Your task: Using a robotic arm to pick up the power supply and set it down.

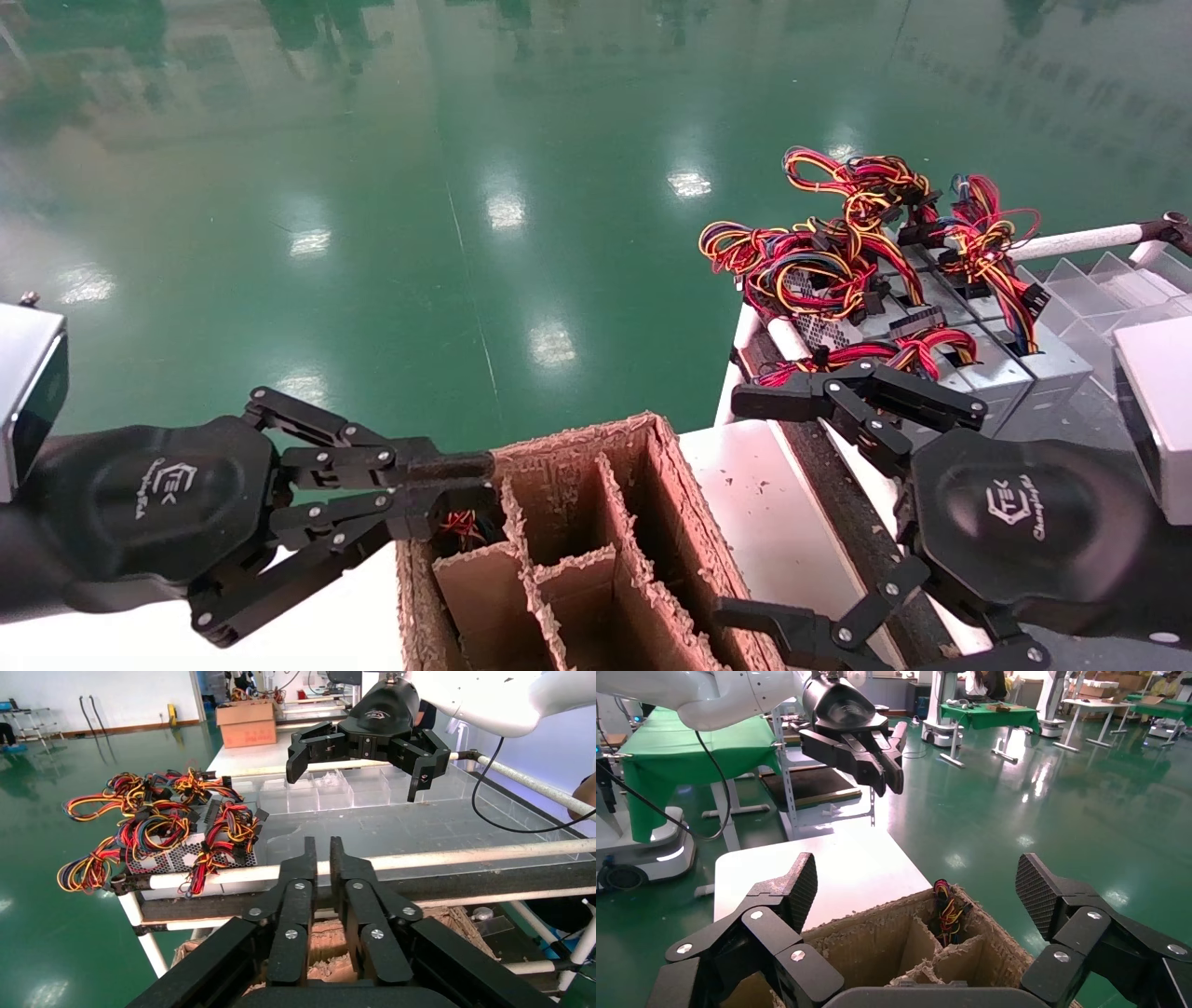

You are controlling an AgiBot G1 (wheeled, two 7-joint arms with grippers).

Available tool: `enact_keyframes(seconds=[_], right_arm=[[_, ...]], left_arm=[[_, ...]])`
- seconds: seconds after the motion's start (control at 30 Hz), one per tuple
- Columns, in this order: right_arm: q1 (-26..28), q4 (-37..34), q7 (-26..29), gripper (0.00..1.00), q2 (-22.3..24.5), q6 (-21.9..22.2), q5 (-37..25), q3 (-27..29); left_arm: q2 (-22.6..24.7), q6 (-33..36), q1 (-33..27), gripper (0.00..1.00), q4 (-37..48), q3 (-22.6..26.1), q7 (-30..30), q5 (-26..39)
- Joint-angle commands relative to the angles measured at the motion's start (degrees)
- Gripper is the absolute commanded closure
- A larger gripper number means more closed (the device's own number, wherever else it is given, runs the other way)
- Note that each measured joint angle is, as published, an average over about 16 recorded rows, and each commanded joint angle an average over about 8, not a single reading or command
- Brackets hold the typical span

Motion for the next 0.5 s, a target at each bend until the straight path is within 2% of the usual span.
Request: enact_keyframes(seconds=[0.03, 0.07, 0.3, 0.33, 0.5], right_arm=[[0.00, 0.00, 0.00, 0.00, 0.00, 0.00, 0.00, 0.00], [0.00, 0.00, 0.00, 0.00, 0.00, 0.00, 0.00, 0.00], [0.00, 0.00, 0.00, 0.00, 0.00, 0.00, 0.00, 0.00], [0.00, 0.00, 0.00, 0.00, 0.00, 0.00, 0.00, 0.00], [0.00, 0.00, 0.00, 0.00, 0.00, 0.00, 0.00, 0.00]], left_arm=[[0.00, 0.00, 0.00, 1.00, 0.00, 0.00, 0.00, 0.00], [0.00, 0.00, 0.00, 0.90, 0.00, 0.00, 0.00, 0.00], [0.00, 0.00, 0.00, 0.03, 0.00, 0.00, 0.00, 0.00], [0.00, 0.00, 0.00, 0.00, 0.00, 0.00, 0.00, 0.00], [0.00, 0.00, 0.00, 0.00, 0.00, 0.00, 0.00, 0.00]])
